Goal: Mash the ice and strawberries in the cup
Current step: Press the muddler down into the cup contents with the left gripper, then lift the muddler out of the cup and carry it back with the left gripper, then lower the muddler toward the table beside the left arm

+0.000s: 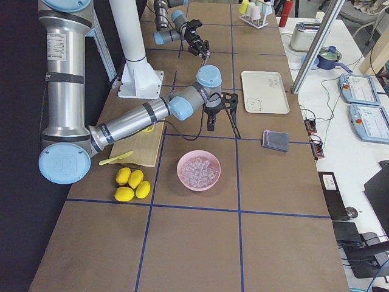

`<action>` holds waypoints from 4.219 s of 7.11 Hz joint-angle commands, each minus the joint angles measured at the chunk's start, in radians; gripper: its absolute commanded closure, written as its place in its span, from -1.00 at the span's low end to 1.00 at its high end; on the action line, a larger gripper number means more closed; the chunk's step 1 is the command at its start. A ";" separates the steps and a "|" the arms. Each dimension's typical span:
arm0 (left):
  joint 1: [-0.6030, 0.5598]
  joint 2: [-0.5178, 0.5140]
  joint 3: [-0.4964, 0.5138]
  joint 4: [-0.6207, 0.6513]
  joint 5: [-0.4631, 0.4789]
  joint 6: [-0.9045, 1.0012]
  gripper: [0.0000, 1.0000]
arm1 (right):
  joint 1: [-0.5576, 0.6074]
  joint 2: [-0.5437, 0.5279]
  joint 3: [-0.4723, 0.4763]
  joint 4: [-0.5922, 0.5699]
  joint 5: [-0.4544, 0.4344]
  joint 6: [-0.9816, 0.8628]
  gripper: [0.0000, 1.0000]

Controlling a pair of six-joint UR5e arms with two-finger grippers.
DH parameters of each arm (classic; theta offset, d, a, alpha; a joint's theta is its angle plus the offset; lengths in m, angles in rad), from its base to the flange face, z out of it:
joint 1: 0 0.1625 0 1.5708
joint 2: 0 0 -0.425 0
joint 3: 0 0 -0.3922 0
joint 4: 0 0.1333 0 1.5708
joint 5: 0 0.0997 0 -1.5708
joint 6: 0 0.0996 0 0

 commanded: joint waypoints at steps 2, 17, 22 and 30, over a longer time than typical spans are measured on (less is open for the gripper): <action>-0.087 0.002 -0.101 0.181 -0.016 -0.003 1.00 | 0.000 -0.004 0.001 0.002 0.000 0.000 -0.98; -0.762 0.612 -0.131 0.885 -0.846 -0.006 0.90 | 0.000 -0.014 -0.017 0.005 0.000 0.002 -0.98; -0.804 0.590 0.110 0.900 -0.871 -0.129 0.92 | 0.000 -0.017 -0.017 0.005 -0.002 0.002 -0.98; -0.798 0.553 0.232 0.885 -0.874 -0.170 0.85 | 0.000 -0.017 -0.017 0.005 -0.002 0.002 -0.99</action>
